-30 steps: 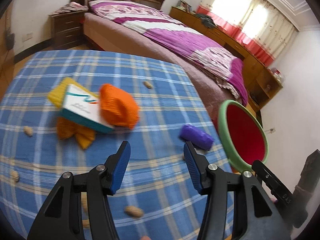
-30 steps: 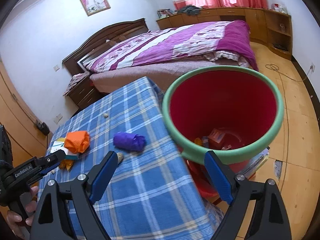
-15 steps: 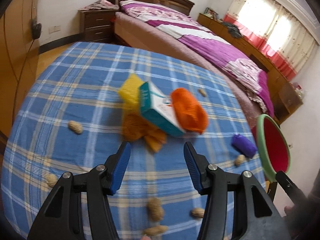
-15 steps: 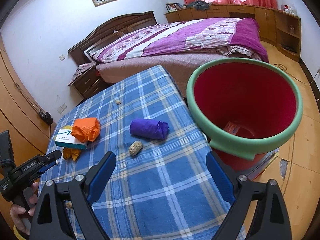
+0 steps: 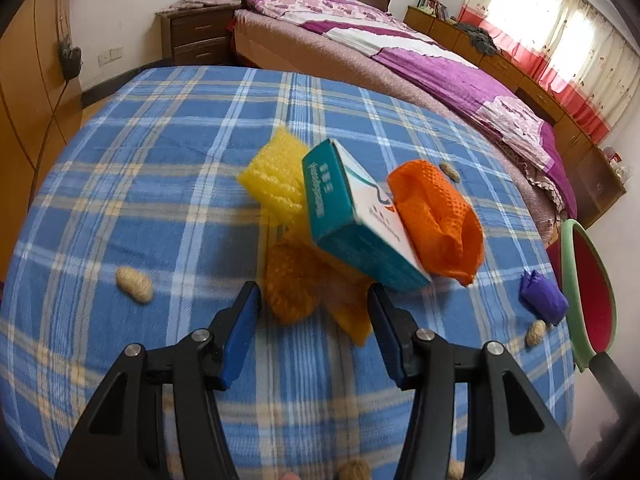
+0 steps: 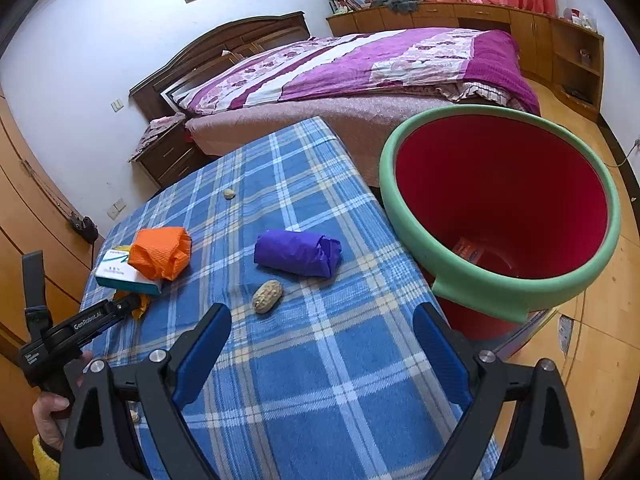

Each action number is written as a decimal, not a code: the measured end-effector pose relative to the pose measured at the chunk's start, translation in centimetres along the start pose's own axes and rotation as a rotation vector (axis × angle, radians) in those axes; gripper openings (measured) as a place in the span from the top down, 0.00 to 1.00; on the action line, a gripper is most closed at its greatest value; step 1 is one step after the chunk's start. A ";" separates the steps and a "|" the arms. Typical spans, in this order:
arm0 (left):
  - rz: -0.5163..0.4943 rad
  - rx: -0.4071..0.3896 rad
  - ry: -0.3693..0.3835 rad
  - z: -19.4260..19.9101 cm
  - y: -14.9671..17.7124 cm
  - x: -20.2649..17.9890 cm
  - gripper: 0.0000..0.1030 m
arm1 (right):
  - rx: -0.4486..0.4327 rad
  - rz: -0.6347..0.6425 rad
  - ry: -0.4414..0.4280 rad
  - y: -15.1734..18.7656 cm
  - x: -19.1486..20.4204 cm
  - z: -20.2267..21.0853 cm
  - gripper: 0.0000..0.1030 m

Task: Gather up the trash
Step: 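Grasp the yellow corn toy with the left gripper while the right grasps the purple bag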

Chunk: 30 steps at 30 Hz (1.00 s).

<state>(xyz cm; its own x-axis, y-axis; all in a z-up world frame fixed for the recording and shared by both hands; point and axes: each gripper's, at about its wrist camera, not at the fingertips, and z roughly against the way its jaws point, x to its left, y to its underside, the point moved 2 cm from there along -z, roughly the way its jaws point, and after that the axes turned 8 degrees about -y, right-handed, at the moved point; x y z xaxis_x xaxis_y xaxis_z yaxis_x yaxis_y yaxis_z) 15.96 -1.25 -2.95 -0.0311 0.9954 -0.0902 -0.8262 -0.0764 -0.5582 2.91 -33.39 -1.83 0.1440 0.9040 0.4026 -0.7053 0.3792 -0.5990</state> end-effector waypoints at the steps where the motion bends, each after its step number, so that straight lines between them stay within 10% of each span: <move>1: -0.008 -0.001 -0.002 -0.2 -0.2 -0.1 0.46 | 0.002 0.001 0.002 -0.1 0.1 -0.3 0.07; 11: -0.054 -0.039 -0.042 -0.5 -0.2 -0.7 0.46 | -0.003 0.014 0.019 -1.8 1.1 -2.9 0.04; 20: 0.004 -0.046 0.015 0.6 0.6 0.8 0.79 | 0.034 -0.014 0.069 -2.7 1.6 -7.1 0.03; 30: 0.087 -0.089 0.031 2.7 0.6 3.3 0.81 | 0.027 0.043 0.201 -2.4 2.3 -9.0 0.13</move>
<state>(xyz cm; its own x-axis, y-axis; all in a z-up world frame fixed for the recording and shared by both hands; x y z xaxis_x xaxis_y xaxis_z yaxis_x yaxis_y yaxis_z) 13.82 2.10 -1.34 -0.0817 0.9827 -0.1661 -0.7677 -0.1683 -0.6183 11.18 -30.46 -5.77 0.2477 0.9413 0.2292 -0.7316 0.3368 -0.5927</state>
